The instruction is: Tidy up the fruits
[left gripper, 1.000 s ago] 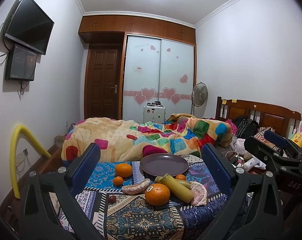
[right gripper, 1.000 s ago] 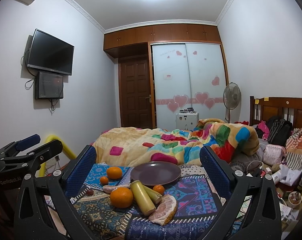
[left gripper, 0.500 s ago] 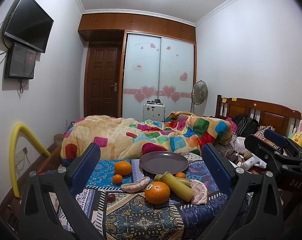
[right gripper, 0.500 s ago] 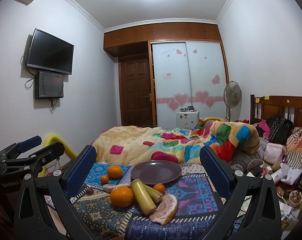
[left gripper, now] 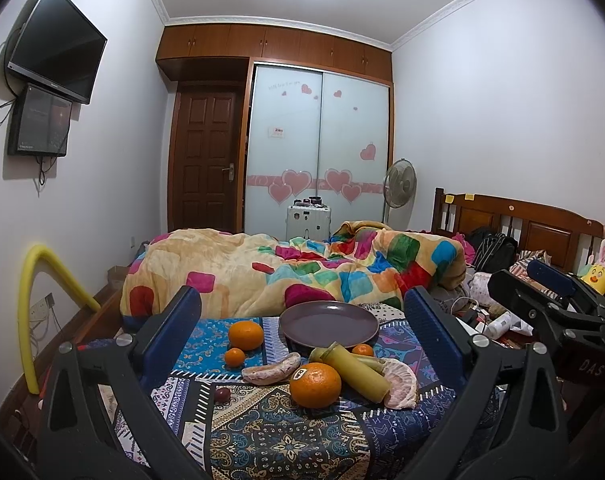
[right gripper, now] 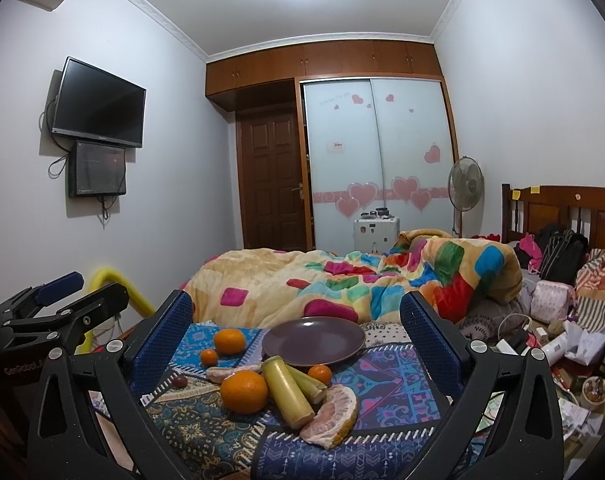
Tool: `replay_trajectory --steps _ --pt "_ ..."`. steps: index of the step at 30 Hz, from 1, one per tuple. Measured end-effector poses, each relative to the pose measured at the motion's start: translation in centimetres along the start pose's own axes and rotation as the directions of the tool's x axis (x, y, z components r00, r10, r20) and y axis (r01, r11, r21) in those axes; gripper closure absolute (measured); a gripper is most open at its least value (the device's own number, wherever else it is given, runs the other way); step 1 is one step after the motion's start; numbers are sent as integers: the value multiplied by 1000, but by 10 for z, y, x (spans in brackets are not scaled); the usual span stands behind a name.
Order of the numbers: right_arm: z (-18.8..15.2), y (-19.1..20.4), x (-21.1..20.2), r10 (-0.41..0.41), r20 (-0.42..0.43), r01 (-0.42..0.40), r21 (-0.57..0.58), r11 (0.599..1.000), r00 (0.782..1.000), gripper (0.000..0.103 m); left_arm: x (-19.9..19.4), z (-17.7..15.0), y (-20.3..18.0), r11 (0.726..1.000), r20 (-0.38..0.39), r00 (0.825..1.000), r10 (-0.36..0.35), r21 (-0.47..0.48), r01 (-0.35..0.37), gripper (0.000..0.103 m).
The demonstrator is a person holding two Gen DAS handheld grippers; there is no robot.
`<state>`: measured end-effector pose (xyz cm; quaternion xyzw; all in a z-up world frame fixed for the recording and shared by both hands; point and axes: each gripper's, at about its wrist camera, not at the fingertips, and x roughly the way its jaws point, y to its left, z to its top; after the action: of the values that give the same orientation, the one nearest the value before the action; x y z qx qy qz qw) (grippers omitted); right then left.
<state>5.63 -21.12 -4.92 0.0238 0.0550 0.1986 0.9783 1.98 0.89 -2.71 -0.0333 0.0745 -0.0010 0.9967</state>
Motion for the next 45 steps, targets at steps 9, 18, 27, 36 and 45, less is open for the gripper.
replay_trajectory --steps 9,18,27,36,45 --pt "1 0 0 2 0 -2 -4 1000 1000 0 1 2 0 1000 -1 1000 0 0 0 0" --pt "1 3 0 -11 4 11 -12 1000 1000 0 4 1 3 1000 -6 1000 9 2 -9 0" --pt "-5 1 11 -34 -33 33 -31 999 999 0 22 -4 12 1000 -83 996 18 5 -18 0" --pt "-32 -9 48 -38 -176 32 -37 999 984 0 58 -26 33 999 -240 970 50 -2 -52 0" --pt "-62 -23 84 -52 -317 35 -58 998 947 0 106 -59 42 999 -388 921 28 -16 -37 0"
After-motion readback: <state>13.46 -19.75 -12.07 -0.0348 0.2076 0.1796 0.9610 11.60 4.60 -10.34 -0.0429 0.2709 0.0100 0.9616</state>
